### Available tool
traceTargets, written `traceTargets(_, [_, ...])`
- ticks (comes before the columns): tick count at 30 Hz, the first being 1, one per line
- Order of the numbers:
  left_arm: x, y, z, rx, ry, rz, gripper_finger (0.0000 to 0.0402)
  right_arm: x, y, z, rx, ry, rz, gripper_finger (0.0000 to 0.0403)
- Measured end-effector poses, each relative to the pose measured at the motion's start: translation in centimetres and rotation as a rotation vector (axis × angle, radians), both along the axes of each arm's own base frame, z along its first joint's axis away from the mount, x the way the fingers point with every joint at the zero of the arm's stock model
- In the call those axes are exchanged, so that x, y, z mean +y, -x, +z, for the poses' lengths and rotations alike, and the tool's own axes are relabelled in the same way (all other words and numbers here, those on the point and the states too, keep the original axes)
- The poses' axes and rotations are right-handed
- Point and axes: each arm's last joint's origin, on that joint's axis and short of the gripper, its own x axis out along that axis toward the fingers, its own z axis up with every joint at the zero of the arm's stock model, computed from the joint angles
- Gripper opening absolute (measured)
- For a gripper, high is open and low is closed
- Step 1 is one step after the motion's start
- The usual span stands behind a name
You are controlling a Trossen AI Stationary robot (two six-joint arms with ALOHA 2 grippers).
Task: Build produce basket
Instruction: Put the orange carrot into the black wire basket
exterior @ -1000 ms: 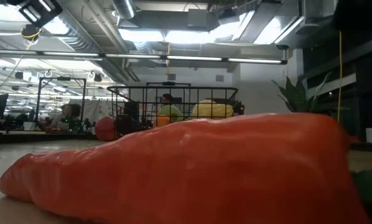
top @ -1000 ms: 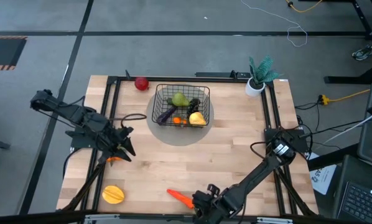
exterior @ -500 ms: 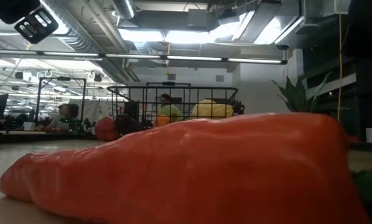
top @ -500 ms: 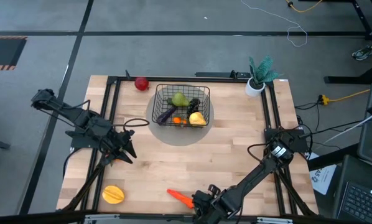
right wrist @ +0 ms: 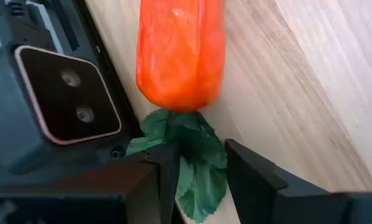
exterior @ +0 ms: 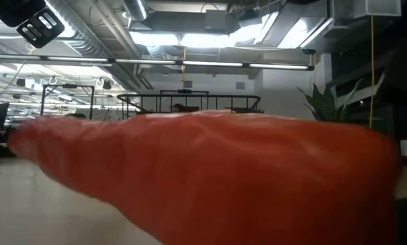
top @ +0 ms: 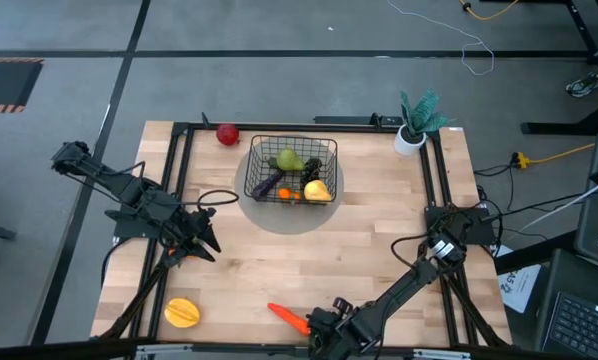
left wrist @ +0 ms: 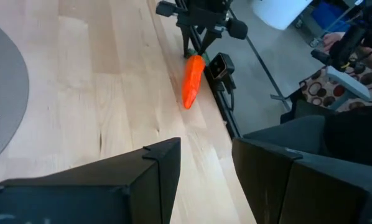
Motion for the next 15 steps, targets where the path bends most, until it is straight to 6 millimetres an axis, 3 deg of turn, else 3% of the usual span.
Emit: traceTargets(15, [0.06,-0.03,-0.01,-0.004,-0.009,0.022,0.0133,-0.51,-0.3,-0.18,-0.057,0.114,-0.02,0.0128])
